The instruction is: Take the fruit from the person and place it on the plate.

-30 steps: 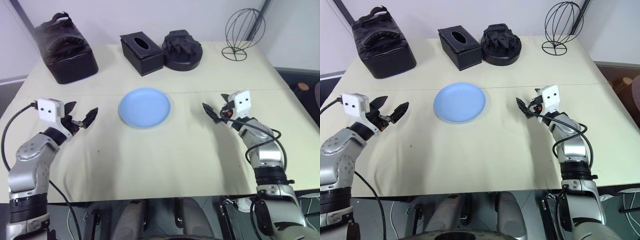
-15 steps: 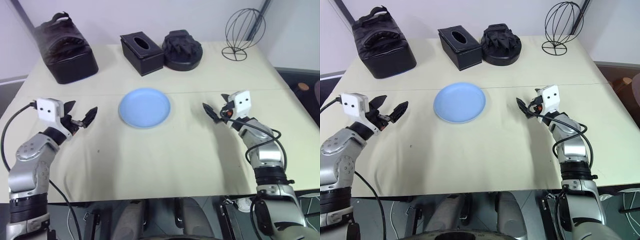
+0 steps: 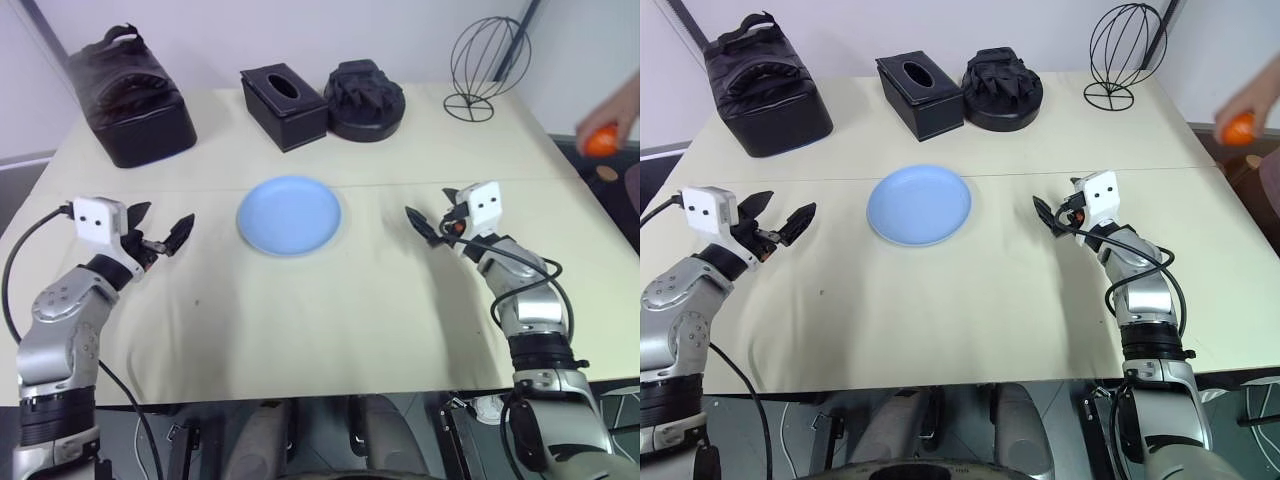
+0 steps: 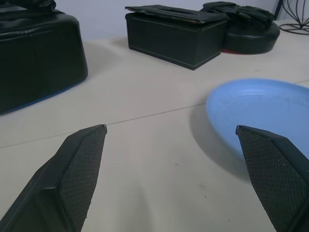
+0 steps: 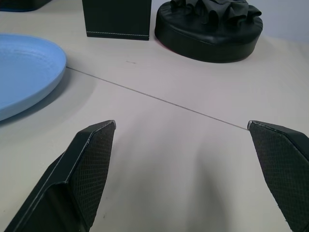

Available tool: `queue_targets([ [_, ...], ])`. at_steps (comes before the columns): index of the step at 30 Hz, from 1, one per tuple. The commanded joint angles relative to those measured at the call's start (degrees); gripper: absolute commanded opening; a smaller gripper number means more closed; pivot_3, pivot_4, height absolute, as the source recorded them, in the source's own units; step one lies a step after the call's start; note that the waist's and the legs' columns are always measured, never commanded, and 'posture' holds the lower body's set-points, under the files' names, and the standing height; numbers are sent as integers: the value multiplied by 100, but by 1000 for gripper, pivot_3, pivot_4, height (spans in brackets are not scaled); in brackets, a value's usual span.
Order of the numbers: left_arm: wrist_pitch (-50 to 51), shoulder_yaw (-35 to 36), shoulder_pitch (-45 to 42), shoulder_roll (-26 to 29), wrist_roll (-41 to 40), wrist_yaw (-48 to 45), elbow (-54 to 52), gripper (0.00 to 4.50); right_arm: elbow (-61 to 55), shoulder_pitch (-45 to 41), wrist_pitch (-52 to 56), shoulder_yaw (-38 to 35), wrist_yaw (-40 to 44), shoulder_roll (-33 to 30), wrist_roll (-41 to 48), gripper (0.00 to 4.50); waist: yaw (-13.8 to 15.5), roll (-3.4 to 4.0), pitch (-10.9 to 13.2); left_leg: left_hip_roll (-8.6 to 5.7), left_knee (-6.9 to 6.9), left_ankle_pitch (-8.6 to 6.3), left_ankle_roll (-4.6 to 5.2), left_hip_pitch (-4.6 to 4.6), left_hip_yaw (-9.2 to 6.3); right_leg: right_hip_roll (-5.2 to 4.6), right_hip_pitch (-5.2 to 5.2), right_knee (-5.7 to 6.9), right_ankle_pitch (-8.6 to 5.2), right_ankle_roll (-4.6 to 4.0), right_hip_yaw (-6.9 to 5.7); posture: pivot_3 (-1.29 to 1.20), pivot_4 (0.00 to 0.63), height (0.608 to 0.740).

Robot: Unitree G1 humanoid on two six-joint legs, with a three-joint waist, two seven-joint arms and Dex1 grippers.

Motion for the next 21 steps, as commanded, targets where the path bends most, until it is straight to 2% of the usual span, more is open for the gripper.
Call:
queue_targets([
  [1, -133, 131, -30, 9, -22, 22, -84, 4500, -84, -17, -73, -77, 14, -38, 20, 4479, 0, 0, 0, 0, 0, 0, 0, 0, 0, 0, 0, 0, 0, 0, 0, 0, 150, 740],
  [21, -139, 188, 10, 63, -13, 9, -103, 4500, -71, -25, -84, -59, 45, -24, 25, 4479, -1, 0, 0, 0, 0, 0, 0, 0, 0, 0, 0, 0, 0, 0, 0, 0, 150, 740],
])
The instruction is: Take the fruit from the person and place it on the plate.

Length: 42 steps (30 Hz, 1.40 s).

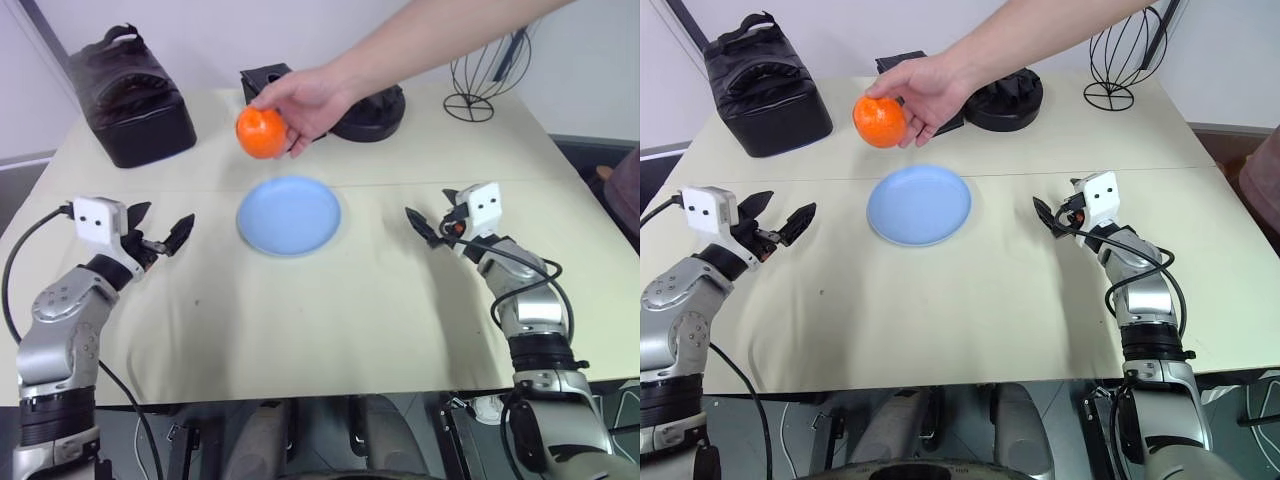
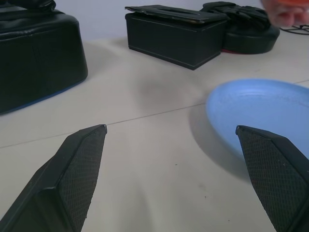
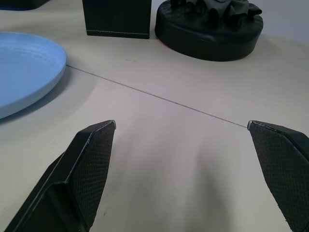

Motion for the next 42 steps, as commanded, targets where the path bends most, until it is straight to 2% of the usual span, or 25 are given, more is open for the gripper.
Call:
queue_targets([
  [1, -140, 195, 13, 68, -11, 15, -103, 4500, -70, -60, -84, -55, 50, -27, 29, 4479, -2, 0, 0, 0, 0, 0, 0, 0, 0, 0, 0, 0, 0, 0, 0, 0, 150, 740],
  [5, -158, 222, 29, 85, -8, 0, -91, 4500, -629, -56, 375, -35, 548, 12, 541, 4479, -1, 0, 0, 0, 0, 0, 0, 0, 0, 0, 0, 0, 0, 0, 0, 0, 150, 740],
  [9, -158, 237, 34, 101, -12, -10, -97, 4500, -1946, 89, 1699, 23, 1413, -167, 1745, 4479, -1, 0, 0, 2, 0, 0, 1, 0, -2, 0, -1, 1, 0, 0, 0, 0, 150, 740],
  [12, -161, 244, 43, 120, -12, -28, -92, 4500, -2502, 86, 2290, 66, 1546, -321, 2059, 4479, 7, -1, 0, 2, 3, -1, 2, 0, -3, -2, 1, 0, 0, 0, -1, 0, 150, 740],
  [18, -70, 167, -119, 313, -150, -281, -210, 4500, -2689, -14, 2415, 122, 1370, -367, 1906, 4479, 16, -5, -3, 1, 6, -2, 2, -1, -4, -5, 4, -2, -1, -1, -4, 0, 150, 740],
  [20, 133, 38, -429, 480, -509, -658, -509, 4500, -2609, -24, 2341, 152, 1343, -396, 1788, 4479, 27, -6, -2, 1, 6, -2, 2, -2, -4, -5, 2, -2, -1, -1, -4, 0, 150, 740],
  [23, 246, -300, -990, 514, -592, -898, -485, 4500, -2490, -30, 2226, 214, 1340, -380, 1655, 4479, 65, -7, -2, -1, 14, -2, 2, -8, -8, -7, 3, -4, -1, -2, -11, 0, 150, 740],
  [31, -320, -1088, -2294, -17, -44, -1158, 960, 4500, -2418, -29, 2048, 297, 1218, -212, 1475, 4479, 82, -5, -2, 0, 13, -1, 3, -2, -4, 4, 6, -2, 0, 1, -9, 0, 150, 740],
  [39, -850, -1357, -2962, -406, 394, -1179, 1951, 4500, -2705, 280, 2057, 194, 966, -195, 1467, 4479, 125, -5, -2, -4, 14, -1, 4, -4, -3, 0, 7, -2, 1, 3, -9, 0, 150, 740],
  [42, -1048, -1320, -3103, -528, 412, -1231, 2164, 3634, -2729, 337, 2029, 190, 897, -189, 1464, 4500, 124, -5, -2, -3, 15, -1, 4, -4, -4, 1, 7, -2, 1, 3, -10, 0, 150, 740],
])
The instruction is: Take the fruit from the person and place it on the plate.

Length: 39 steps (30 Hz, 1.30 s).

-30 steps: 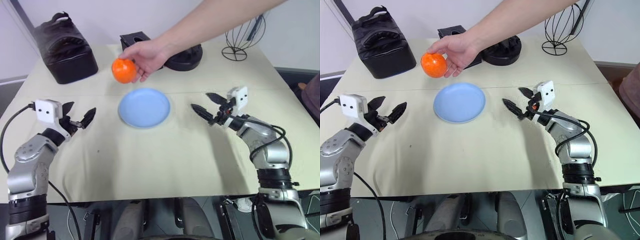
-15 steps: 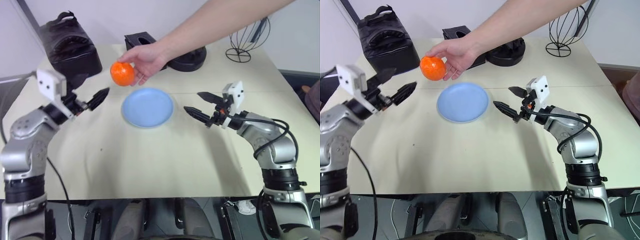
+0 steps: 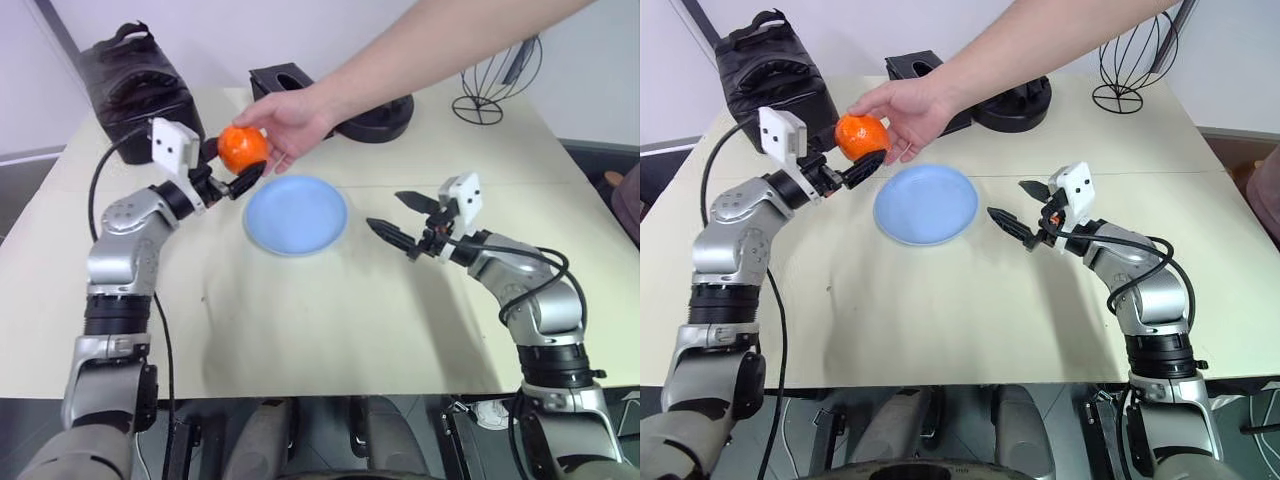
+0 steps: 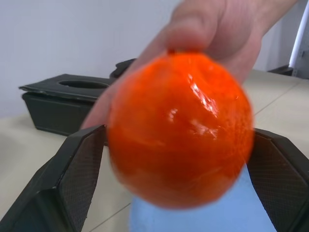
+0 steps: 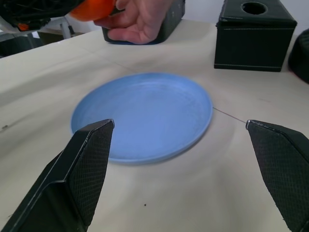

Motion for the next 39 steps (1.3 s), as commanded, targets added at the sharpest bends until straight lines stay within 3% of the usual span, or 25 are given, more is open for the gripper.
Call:
queue_targets([
  [1, -314, 66, -229, -31, 32, -108, 75, 3219, -268, -7, -152, -142, -79, 17, 19, 4500, -5, 0, 0, 0, 0, 0, 0, 0, 0, 0, 0, 0, 0, 0, 0, 0, 150, 740],
  [2, -333, 64, -253, -35, 38, -129, 108, 2990, -264, -3, -159, -143, -89, 16, 20, 4500, -4, 0, 0, 0, 0, 0, 0, 0, 0, 0, -1, 0, 0, 0, 0, 0, 150, 740],
  [8, -417, 55, -288, -16, 106, -176, 203, 2967, -247, 9, -193, -127, -126, 18, 18, 4500, 1, 0, 0, 0, 1, 0, 0, 0, 0, 0, 0, 0, 0, 0, 0, 0, 150, 740],
  [13, -98, -650, -158, 197, 555, -749, 257, 2967, -189, 25, -251, -76, -140, 58, 1, 4500, -2, 0, 0, 0, 0, 0, 1, 0, 0, 8, 1, 1, 0, 0, 0, 0, 150, 740],
  [23, -767, -1154, -1035, -303, 1316, -808, 1971, 2967, -397, 337, -349, -52, -378, 285, -73, 4500, 11, -1, 0, -2, 4, 0, 3, -2, 0, 9, 2, 0, 0, 1, -3, 0, 150, 740],
  [26, -889, -1056, -1230, -416, 1285, -921, 2352, 4407, -507, 433, -334, -88, -456, 292, -64, 4500, -8, -1, 0, -1, 3, 0, 3, -1, 0, 9, 1, 1, 0, 1, -2, 0, 150, 740],
  [34, -1247, -950, -1470, -444, 1401, -802, 2745, 4487, -578, 480, -316, -124, -557, 268, -43, 4500, -4, -1, 1, -1, 4, 0, 3, -1, 0, 10, 1, 3, 0, 2, -3, 0, 150, 740],
  [39, -768, 27, -1228, 15, 714, -434, 1808, 4487, -330, 288, -455, -220, -609, 223, -129, 4500, -71, -3, 2, 1, 3, 0, 3, -3, 0, 8, -5, 5, 0, 2, -1, 0, 150, 740],
])
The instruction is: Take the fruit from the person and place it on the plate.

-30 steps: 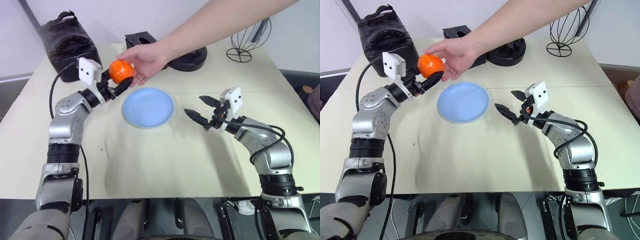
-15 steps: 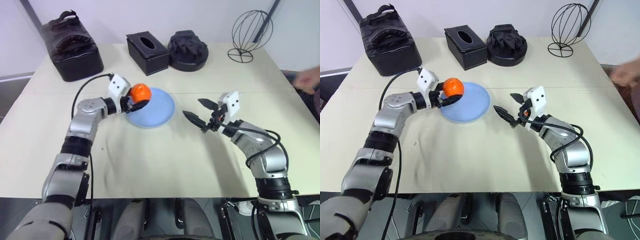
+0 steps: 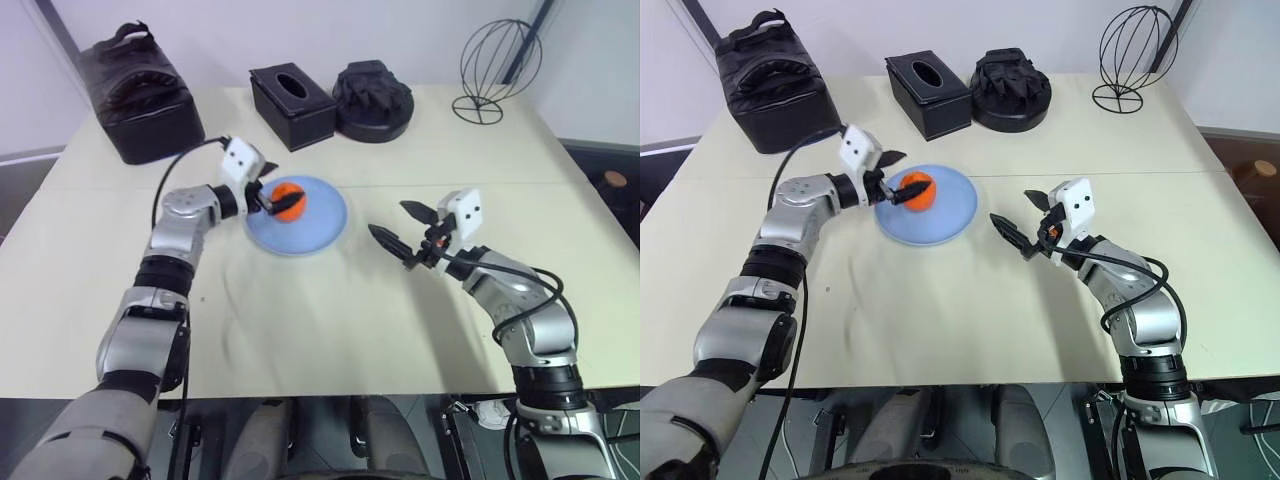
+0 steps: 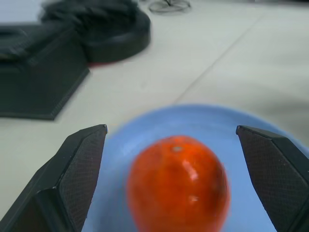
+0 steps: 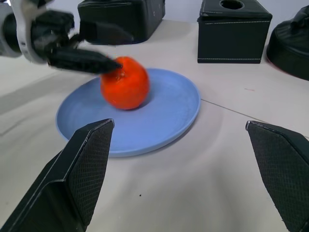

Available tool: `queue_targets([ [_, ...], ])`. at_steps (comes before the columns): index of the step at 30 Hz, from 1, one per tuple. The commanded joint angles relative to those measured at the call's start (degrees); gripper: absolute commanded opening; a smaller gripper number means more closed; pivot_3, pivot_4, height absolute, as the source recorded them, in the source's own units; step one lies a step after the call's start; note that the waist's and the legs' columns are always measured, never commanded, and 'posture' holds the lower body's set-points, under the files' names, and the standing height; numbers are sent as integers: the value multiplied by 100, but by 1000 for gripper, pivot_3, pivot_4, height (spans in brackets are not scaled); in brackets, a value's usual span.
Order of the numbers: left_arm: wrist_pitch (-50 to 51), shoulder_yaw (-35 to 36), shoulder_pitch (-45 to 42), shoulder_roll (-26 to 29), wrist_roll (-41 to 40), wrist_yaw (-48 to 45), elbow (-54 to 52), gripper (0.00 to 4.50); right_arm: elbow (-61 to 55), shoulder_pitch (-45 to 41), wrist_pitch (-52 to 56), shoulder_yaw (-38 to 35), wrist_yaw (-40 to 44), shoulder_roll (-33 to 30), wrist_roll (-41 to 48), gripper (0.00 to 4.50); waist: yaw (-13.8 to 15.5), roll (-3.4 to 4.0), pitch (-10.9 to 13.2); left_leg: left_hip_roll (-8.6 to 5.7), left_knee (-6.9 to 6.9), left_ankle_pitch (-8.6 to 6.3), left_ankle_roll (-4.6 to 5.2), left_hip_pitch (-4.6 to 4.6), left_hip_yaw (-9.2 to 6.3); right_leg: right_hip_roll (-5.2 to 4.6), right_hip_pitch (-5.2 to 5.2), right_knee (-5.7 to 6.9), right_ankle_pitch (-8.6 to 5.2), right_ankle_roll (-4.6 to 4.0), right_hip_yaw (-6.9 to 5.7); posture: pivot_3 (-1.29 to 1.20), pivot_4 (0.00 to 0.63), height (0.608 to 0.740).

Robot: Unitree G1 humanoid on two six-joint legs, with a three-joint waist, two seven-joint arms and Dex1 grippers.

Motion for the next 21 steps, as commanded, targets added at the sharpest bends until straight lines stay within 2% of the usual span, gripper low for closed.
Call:
queue_targets([
  [1, 412, 774, 234, 463, -520, 277, -1074, 4487, 31, -223, -258, -249, -59, -45, -46, 4500, -77, 0, 0, 1, -1, 0, 0, 0, 0, -3, -2, 2, 0, 0, 2, 0, 150, 740],
  [6, 1533, 1289, 1621, 984, -930, 591, -3139, 4487, 462, -445, -520, -320, -43, -69, -188, 4500, -122, 5, -2, 1, -9, 0, 0, 8, 1, -6, -1, 7, 0, -1, 10, 0, 150, 740],
  [10, 2149, 1677, 2737, 1253, -1130, 898, -4289, 4487, 786, -592, -695, -342, 15, -89, -270, 4500, -75, 3, -1, 0, -6, 0, -1, 7, 0, -10, 1, 9, 0, -2, 8, 0, 150, 740],
  [15, 2121, 2167, 3915, 1311, -1053, 1227, -4801, 4487, 1225, -776, -948, -394, 72, -140, -378, 4500, -75, 4, -1, -1, -6, -1, -2, 6, 0, -13, 4, -1, -1, -3, 7, 0, 150, 740],
  [21, 1948, 2346, 4268, 1105, -1086, 1535, -4890, 4487, 1632, -943, -1186, -344, 152, -101, -489, 4500, -61, 4, -1, 2, -7, -1, -2, 6, -2, -12, 5, -2, -2, -5, 4, 0, 150, 740],
])
